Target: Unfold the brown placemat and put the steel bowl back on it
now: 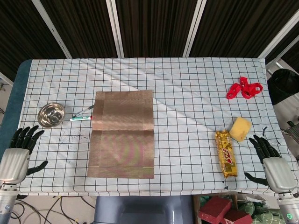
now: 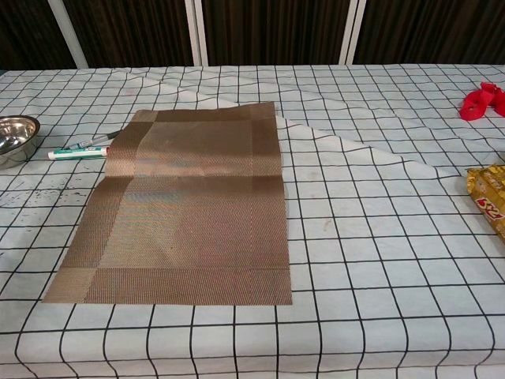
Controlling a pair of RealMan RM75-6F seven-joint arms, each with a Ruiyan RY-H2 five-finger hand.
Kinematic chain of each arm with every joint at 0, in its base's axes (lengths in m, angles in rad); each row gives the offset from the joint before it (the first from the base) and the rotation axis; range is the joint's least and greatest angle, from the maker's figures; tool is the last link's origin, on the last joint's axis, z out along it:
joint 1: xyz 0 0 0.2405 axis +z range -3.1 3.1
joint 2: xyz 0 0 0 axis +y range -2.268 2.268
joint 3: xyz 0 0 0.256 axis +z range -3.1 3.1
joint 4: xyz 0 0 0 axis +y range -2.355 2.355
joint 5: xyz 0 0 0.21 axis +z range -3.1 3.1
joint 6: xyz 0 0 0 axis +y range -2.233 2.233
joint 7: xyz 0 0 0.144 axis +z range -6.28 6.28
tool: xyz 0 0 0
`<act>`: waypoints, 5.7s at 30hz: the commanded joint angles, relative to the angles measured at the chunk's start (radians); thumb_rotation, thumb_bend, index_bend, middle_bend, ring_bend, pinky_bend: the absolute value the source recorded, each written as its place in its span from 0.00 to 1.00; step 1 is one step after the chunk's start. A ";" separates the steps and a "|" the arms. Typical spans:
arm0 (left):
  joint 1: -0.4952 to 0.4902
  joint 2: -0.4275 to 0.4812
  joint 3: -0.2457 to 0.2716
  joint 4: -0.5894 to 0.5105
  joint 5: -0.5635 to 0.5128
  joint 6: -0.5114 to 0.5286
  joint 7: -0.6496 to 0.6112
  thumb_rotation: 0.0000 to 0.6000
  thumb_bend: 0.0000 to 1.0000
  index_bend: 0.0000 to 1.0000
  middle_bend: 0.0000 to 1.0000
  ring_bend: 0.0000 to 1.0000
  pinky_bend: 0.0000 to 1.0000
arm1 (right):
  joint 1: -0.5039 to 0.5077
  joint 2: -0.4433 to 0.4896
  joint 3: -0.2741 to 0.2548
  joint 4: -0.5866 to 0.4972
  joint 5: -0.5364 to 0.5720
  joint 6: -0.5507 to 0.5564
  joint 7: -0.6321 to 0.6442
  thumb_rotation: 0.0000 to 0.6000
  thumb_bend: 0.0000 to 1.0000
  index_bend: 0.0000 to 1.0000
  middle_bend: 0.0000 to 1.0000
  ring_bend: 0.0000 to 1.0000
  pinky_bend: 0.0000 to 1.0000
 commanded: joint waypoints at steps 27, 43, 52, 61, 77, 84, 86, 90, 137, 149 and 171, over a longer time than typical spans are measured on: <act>0.073 -0.012 -0.114 0.114 0.006 0.064 -0.218 1.00 0.10 0.08 0.04 0.00 0.00 | 0.358 -0.309 0.017 -0.069 -0.194 -0.409 -0.389 1.00 0.00 0.07 0.00 0.00 0.17; 0.084 -0.018 -0.154 0.124 -0.006 0.052 -0.236 1.00 0.10 0.05 0.03 0.00 0.00 | 0.408 -0.508 0.005 0.022 -0.097 -0.456 -0.406 1.00 0.00 0.09 0.00 0.00 0.17; 0.087 -0.015 -0.173 0.126 -0.023 0.039 -0.251 1.00 0.10 0.04 0.03 0.00 0.00 | 0.424 -0.592 0.011 0.079 -0.039 -0.463 -0.411 1.00 0.00 0.09 0.00 0.00 0.17; 0.089 -0.012 -0.188 0.127 -0.037 0.026 -0.260 1.00 0.10 0.04 0.03 0.00 0.00 | 0.438 -0.638 0.015 0.108 0.007 -0.471 -0.413 1.00 0.00 0.09 0.00 0.00 0.17; 0.095 -0.011 -0.200 0.123 -0.042 0.018 -0.262 1.00 0.10 0.04 0.03 0.00 0.00 | 0.442 -0.711 0.016 0.138 0.075 -0.456 -0.424 1.00 0.00 0.09 0.00 0.00 0.17; 0.096 -0.011 -0.205 0.122 -0.045 0.015 -0.265 1.00 0.10 0.04 0.03 0.00 0.00 | 0.445 -0.739 0.013 0.165 0.085 -0.444 -0.418 1.00 0.00 0.09 0.00 0.00 0.17; 0.097 -0.010 -0.206 0.121 -0.045 0.014 -0.265 1.00 0.10 0.04 0.03 0.00 0.00 | 0.446 -0.747 0.014 0.174 0.089 -0.442 -0.415 1.00 0.00 0.09 0.00 0.00 0.17; 0.097 -0.011 -0.208 0.122 -0.046 0.012 -0.266 1.00 0.10 0.04 0.03 0.00 0.00 | 0.447 -0.759 0.015 0.187 0.096 -0.438 -0.409 1.00 0.00 0.09 0.00 0.00 0.17; 0.102 -0.007 -0.217 0.107 -0.052 -0.006 -0.279 1.00 0.10 0.04 0.03 0.00 0.00 | 0.441 -0.824 0.002 0.252 0.103 -0.387 -0.274 1.00 0.35 0.45 0.08 0.01 0.17; 0.101 -0.007 -0.215 0.104 -0.051 -0.012 -0.280 1.00 0.10 0.04 0.03 0.00 0.00 | 0.437 -0.822 0.000 0.256 0.108 -0.385 -0.251 1.00 0.43 0.56 0.10 0.01 0.17; 0.100 -0.010 -0.210 0.100 -0.046 -0.018 -0.271 1.00 0.10 0.05 0.03 0.00 0.00 | 0.365 -0.683 -0.087 0.085 0.048 -0.286 -0.228 1.00 0.51 0.62 0.10 0.01 0.17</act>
